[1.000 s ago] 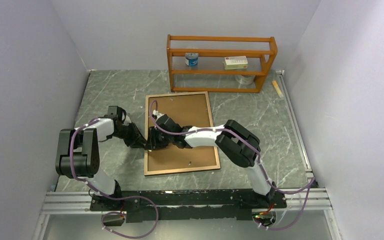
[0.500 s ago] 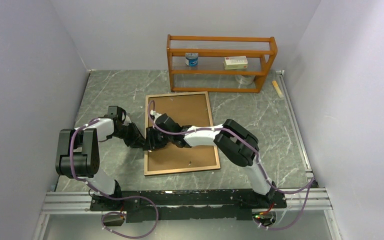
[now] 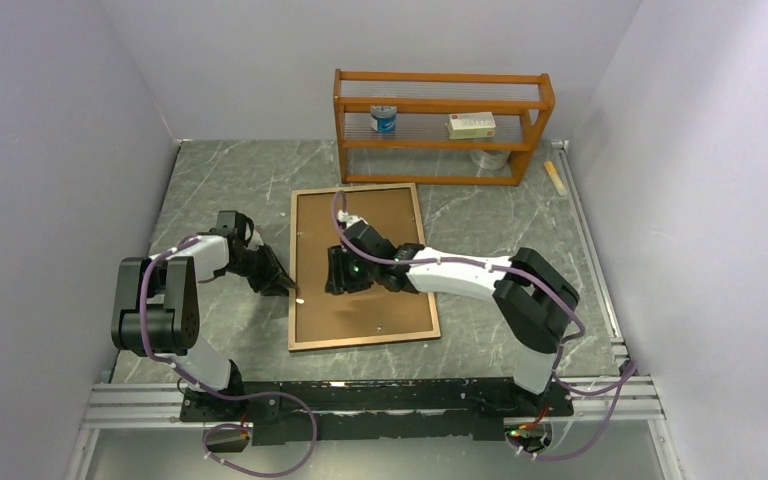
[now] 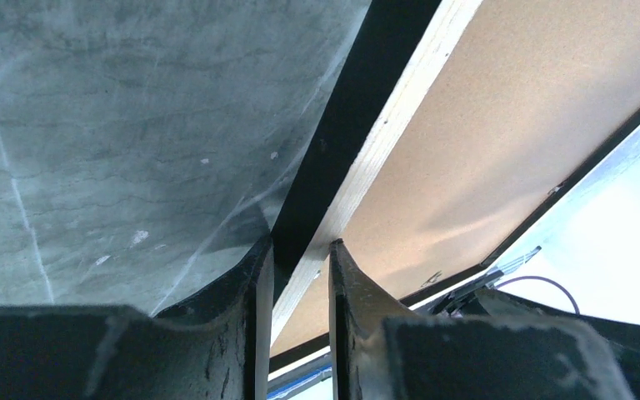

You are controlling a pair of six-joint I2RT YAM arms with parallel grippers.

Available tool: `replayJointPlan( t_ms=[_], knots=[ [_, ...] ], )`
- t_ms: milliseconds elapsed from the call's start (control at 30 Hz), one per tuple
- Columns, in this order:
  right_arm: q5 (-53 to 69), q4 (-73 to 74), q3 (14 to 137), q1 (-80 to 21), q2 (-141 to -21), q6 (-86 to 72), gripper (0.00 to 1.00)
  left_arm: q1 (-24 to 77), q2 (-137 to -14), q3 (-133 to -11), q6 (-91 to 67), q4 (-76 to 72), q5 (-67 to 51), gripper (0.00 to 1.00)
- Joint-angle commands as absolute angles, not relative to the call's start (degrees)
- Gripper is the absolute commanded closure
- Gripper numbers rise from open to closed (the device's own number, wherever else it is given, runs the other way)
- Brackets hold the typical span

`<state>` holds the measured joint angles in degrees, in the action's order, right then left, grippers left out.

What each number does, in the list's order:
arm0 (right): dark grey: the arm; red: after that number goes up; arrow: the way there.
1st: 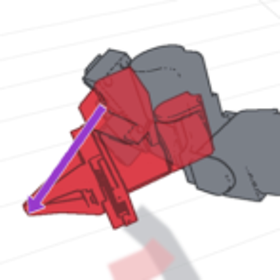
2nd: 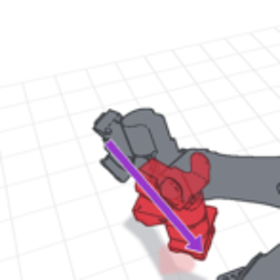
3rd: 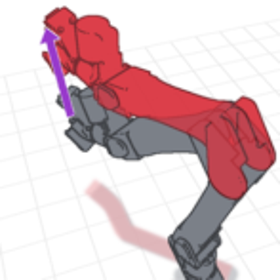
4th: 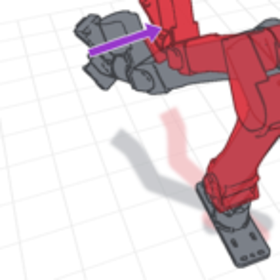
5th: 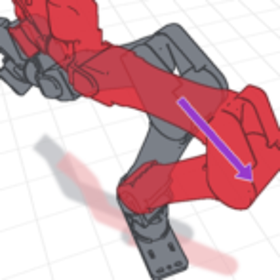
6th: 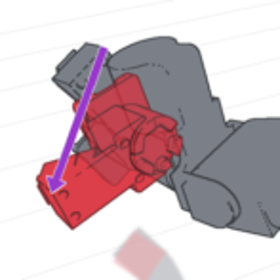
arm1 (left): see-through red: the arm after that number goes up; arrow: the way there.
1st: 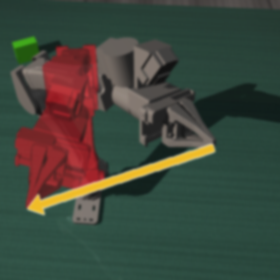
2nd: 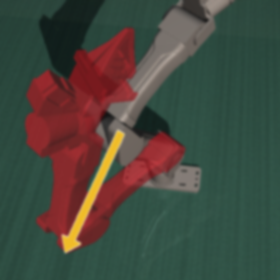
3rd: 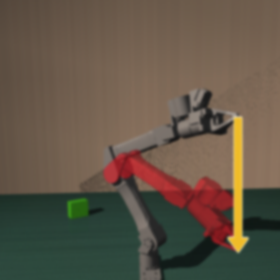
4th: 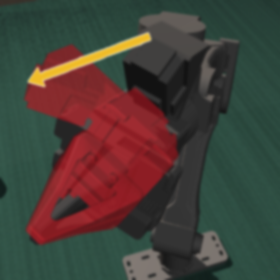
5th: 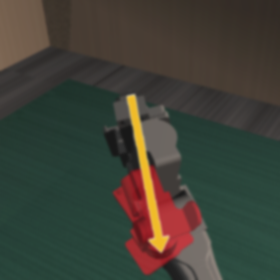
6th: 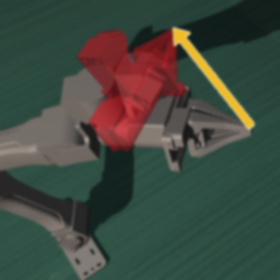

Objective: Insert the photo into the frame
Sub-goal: Install the photo frame at the center of the board.

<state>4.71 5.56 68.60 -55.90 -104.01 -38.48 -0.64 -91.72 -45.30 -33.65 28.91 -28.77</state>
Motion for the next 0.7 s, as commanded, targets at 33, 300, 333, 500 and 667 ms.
replayJointPlan(
  t_ms=[33,300,333,500,667],
  knots=[
    [-1.03,16.77,63.7,-55.73,-100.77,-37.94,0.6,-0.44,-92.58,-45.8,-33.98,31.82,-26.37,0.79],
    [-1.14,20.37,60.38,-55.72,-98.93,-38.6,0.65,-0.45,-92.31,-45.58,-33.99,31.82,-26.21,0.81],
    [-1.14,20.71,60.01,-55.74,-98.84,-38.73,0.65,-0.44,-92.29,-45.61,-34.01,31.82,-26.19,0.81],
    [-0.2,23.25,57.54,-55.74,-97.64,-38.47,0.67,-0.48,-92.29,-45.79,-34.45,31.62,-26.39,0.82],
    [2.84,23.83,54.67,-55.72,-95.47,-37.36,0.69,-0.44,-92.37,-45.53,-35.62,30.44,-26.6,0.82]
  ],
)
